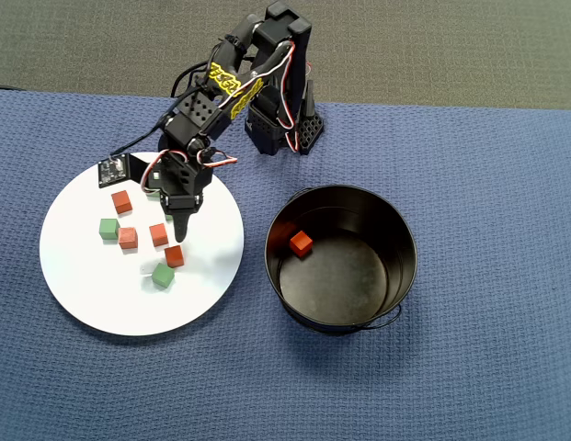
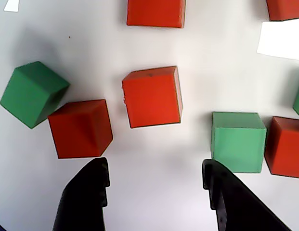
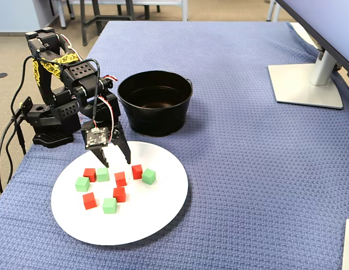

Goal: Pick up the red cubes from the white plate and place them in the black recipient

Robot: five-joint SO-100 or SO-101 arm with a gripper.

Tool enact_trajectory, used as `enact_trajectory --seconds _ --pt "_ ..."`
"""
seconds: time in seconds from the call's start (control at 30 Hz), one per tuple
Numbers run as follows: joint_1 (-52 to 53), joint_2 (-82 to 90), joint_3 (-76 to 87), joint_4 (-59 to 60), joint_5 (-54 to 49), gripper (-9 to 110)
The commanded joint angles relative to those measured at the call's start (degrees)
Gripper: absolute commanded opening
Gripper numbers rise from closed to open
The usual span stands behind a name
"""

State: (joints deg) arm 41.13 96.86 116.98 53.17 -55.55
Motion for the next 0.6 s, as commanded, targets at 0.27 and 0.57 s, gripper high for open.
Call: enact_trajectory --seconds 0.27,0.57 --pt "-2.1 -2.9 -1.0 -3.3 -1.5 15" --pt "-0.5 -12.3 -9.8 -1.7 -0.7 15"
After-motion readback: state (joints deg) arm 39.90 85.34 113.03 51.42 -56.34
